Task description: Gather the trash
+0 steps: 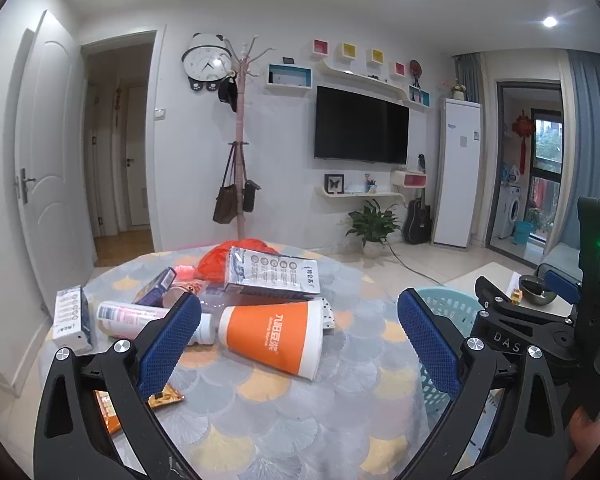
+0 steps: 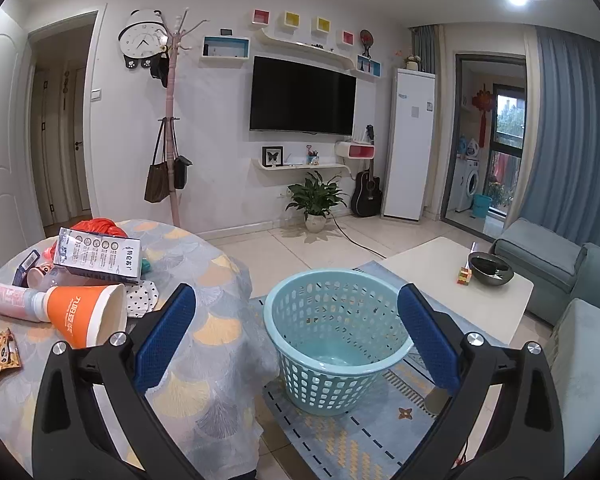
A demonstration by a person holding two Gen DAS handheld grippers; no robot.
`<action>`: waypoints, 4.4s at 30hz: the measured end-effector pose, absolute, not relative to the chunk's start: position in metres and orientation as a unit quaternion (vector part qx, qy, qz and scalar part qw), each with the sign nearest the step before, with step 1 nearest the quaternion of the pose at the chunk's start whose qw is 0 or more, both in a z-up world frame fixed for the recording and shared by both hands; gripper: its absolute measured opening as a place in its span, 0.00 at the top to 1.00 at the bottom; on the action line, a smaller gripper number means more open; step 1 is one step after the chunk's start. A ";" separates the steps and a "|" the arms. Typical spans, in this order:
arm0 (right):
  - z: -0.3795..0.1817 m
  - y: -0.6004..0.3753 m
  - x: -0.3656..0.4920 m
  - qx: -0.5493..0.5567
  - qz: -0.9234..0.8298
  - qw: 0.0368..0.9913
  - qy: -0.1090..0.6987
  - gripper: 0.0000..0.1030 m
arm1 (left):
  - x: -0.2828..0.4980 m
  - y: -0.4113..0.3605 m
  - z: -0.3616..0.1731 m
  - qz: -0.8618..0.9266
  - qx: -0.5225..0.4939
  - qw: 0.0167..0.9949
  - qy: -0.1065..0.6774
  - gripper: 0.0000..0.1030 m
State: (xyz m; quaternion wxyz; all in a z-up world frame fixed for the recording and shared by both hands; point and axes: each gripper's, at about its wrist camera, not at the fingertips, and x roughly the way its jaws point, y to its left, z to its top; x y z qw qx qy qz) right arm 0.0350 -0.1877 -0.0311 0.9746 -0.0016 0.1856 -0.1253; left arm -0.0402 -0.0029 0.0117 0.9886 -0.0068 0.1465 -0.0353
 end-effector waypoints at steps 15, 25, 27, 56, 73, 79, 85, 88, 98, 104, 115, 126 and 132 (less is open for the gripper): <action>-0.028 -0.198 0.030 0.019 -0.119 0.974 0.193 0.07 | -0.040 0.005 0.007 -0.040 -0.017 0.988 0.147 0.07; -0.028 -0.195 0.030 0.018 -0.125 0.973 0.192 0.07 | -0.039 0.011 0.002 -0.040 -0.028 0.988 0.149 0.07; -0.027 -0.195 0.030 0.018 -0.127 0.973 0.190 0.07 | -0.039 0.012 0.002 -0.041 -0.030 0.987 0.150 0.07; -0.022 -0.188 0.023 0.029 -0.115 0.975 0.188 0.07 | -0.043 0.028 0.000 -0.045 -0.046 0.986 0.151 0.07; -0.034 -0.144 0.051 -0.005 0.002 0.977 0.213 0.44 | -0.054 0.135 -0.025 0.058 -0.053 0.973 0.217 0.07; -0.047 -0.107 0.078 -0.008 0.091 0.966 0.241 0.48 | -0.035 0.197 -0.055 0.043 -0.126 0.944 0.302 0.08; -0.067 -0.090 0.119 0.000 0.149 0.946 0.289 0.42 | -0.006 0.205 -0.077 0.040 -0.136 0.925 0.353 0.12; -0.077 -0.082 0.136 -0.005 0.164 0.938 0.306 0.29 | 0.005 0.204 -0.089 0.043 -0.127 0.918 0.374 0.14; -0.100 -0.067 0.196 0.011 0.243 0.895 0.374 0.27 | 0.022 0.190 -0.104 0.069 -0.058 0.909 0.407 0.16; -0.100 -0.055 0.190 0.001 0.294 0.877 0.381 0.46 | 0.019 0.189 -0.103 0.075 -0.042 0.912 0.402 0.21; -0.076 -0.041 0.131 -0.050 0.328 0.883 0.331 0.81 | 0.013 0.189 -0.095 0.075 -0.045 0.917 0.389 0.73; -0.089 -0.021 0.110 -0.061 0.340 0.881 0.323 0.98 | 0.001 0.179 -0.075 0.048 -0.063 0.933 0.351 0.86; -0.062 -0.044 0.102 -0.050 0.326 0.900 0.283 0.98 | -0.003 0.160 -0.043 0.025 -0.056 0.950 0.306 0.87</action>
